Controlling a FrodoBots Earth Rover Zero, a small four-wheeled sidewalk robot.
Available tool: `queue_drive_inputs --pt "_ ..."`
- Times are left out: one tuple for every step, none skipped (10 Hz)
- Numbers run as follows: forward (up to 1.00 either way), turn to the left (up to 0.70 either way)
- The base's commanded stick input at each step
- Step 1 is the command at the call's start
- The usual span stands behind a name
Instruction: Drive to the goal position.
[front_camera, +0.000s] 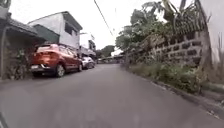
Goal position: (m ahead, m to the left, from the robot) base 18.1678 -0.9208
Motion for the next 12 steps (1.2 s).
queue_drive_inputs --pt "0.7 0.0" --pt "0.7 0.0" --pt "0.7 0.0" --pt "0.7 0.0" --pt "0.7 0.0" --pt "0.7 0.0" --pt "0.7 0.0" --pt "0.7 0.0" --pt "0.7 0.0" --pt "0.7 0.0" --pt "0.7 0.0" --pt "0.7 0.0"
